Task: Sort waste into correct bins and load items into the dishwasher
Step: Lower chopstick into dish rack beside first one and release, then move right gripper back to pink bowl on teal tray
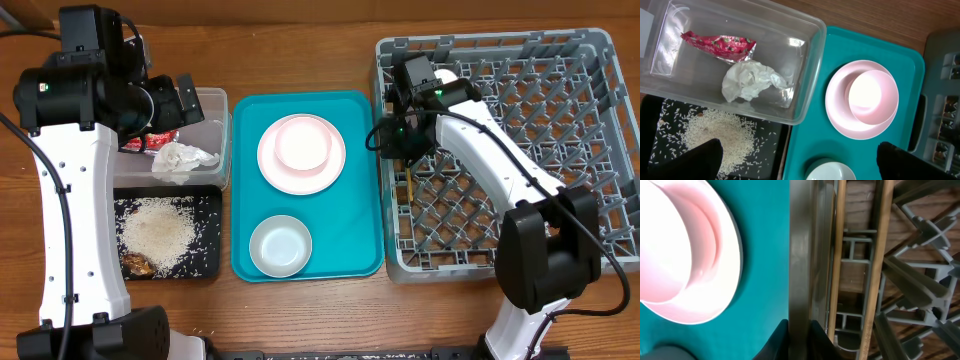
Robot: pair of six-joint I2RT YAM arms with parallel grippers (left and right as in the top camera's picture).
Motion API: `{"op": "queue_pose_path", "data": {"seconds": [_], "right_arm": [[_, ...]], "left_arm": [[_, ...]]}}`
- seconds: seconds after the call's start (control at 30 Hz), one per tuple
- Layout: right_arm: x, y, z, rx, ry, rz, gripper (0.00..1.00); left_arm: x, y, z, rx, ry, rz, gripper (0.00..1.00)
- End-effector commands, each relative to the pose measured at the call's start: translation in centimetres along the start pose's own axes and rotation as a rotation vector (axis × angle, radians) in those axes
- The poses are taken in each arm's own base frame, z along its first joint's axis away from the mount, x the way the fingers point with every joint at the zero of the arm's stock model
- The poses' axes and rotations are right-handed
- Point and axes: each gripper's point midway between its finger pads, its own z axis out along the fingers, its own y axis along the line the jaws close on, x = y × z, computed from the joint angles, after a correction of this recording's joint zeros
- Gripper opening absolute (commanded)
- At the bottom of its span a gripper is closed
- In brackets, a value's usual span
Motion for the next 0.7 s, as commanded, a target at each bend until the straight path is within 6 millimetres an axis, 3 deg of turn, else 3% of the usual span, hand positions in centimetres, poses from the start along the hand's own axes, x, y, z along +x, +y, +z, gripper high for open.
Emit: {"op": "queue_pose_path", "data": {"seconds": [0.0,0.17,0.33,0.47,0.67], "right_arm": [[-0.5,0.0,-0.1,-0.001,-0.021,0.007,0.07],[-0.4,0.1,-0.1,-0.001,-0.017,0.003,0.12],[-0.8,-0.2,-0.8,0.028,-0.037,-0.005,0.33],[-3.0,-0.2,-4.5,0.068,-0.136,-0.014,0.37],[-3.2,3.3,-8.5,-0.018,-0.171,-0.058,0.38]], "left_arm": [[0.0,0.1,0.2,-0.007,0.003,-0.012,1.00],[0.0,0.1,0.2,-0.007,0.003,-0.012,1.00],[0.0,0.1,0.2,-0.007,0.003,-0.012,1.00],[0.0,0.1,0.2,-0.007,0.003,-0.012,1.00],[0.0,0.1,0.2,-0.007,0.003,-0.012,1.00]]}}
